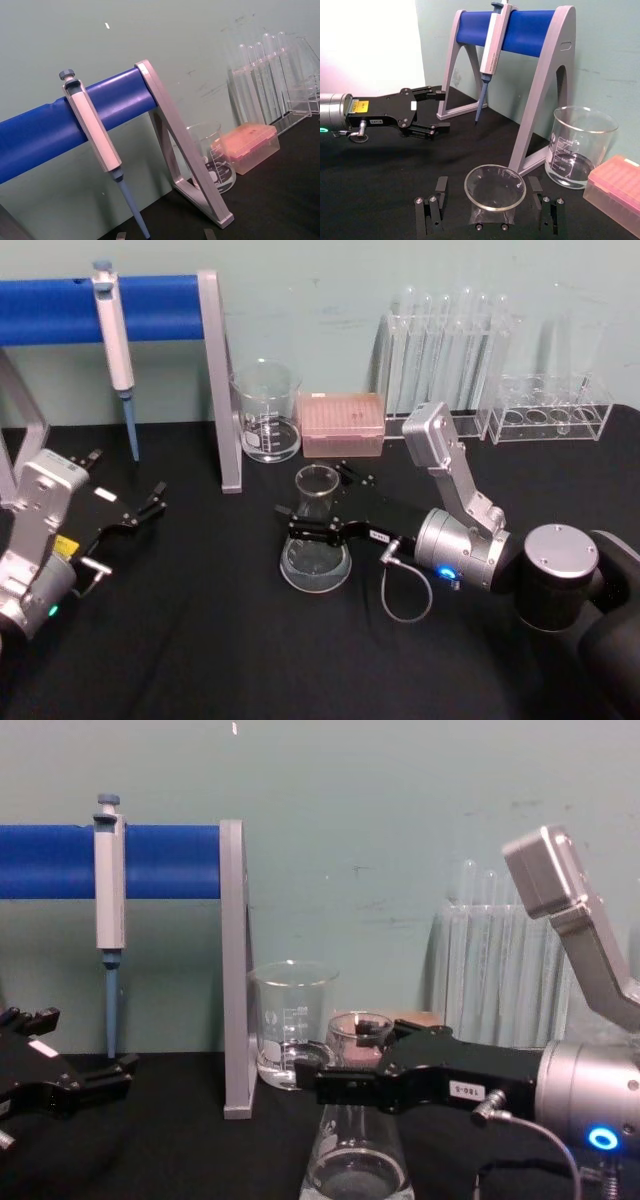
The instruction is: Grasp the erlenmeyer flask with one hand, shake it three times, then place it back.
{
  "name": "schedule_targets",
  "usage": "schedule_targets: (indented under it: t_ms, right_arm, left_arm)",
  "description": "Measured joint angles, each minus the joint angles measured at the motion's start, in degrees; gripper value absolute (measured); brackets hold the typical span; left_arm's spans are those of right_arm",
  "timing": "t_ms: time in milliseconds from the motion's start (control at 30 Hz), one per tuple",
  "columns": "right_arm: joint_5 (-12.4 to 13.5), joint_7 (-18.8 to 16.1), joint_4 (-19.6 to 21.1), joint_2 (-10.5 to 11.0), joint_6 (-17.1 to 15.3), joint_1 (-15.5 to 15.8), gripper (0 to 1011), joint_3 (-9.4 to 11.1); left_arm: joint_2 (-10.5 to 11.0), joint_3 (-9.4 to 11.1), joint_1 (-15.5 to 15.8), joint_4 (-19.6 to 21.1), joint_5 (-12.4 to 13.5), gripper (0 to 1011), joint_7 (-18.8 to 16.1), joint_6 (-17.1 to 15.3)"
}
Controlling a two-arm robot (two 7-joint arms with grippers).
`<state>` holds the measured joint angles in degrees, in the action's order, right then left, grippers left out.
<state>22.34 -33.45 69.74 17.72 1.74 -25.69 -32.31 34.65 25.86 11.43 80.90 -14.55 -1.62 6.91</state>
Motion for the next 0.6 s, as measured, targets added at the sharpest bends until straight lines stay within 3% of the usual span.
schedule_targets:
  t_ms: [400,600]
  right_arm:
    - [2.64,-2.23,6.89,5.62,-1.39,3.72,1000,2.20]
    - [5.00,-4.18,11.19,9.84,-2.12,5.88,1000,3.55]
  left_arm:
    - [0.00,0.00,0.00,0.00,0.00,1001,0.00,0.00]
    - [0.00,0.00,0.00,0.00,0.00,1001,0.00,0.00]
